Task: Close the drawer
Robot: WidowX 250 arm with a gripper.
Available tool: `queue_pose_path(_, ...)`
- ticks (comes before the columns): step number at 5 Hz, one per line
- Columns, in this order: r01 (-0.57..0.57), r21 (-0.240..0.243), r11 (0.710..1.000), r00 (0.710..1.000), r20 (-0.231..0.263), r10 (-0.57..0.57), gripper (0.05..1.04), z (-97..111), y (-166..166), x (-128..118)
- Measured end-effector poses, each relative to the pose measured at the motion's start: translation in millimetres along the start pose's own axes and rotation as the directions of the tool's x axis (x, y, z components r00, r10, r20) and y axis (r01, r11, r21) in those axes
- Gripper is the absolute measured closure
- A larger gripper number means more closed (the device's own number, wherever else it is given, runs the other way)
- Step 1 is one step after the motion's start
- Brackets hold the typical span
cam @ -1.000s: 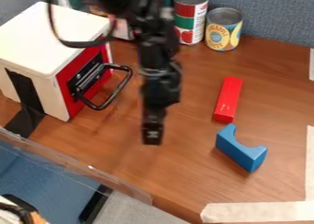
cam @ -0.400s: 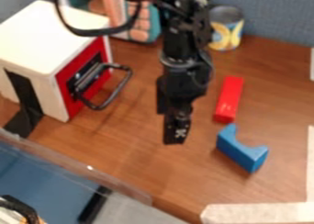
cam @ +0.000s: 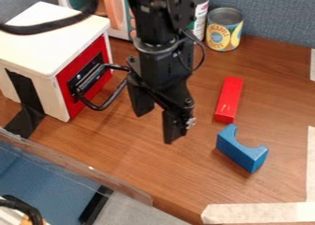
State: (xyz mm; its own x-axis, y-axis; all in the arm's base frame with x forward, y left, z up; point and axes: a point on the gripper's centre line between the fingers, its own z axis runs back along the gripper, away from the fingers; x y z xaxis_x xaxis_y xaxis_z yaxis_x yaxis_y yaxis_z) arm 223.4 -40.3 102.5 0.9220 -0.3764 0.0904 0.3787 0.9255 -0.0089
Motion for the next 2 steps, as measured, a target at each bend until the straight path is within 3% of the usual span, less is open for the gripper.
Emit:
queue_pose_path(1, -0.06, 0.001, 0.998, 0.998, 0.005, 0.06, 0.084, 10.3, -12.5, -3.3)
queue_pose_path(2, -0.104, 0.052, 0.993, 0.994, 0.044, 0.102, 0.084, 22.5, -15.6, -5.8)
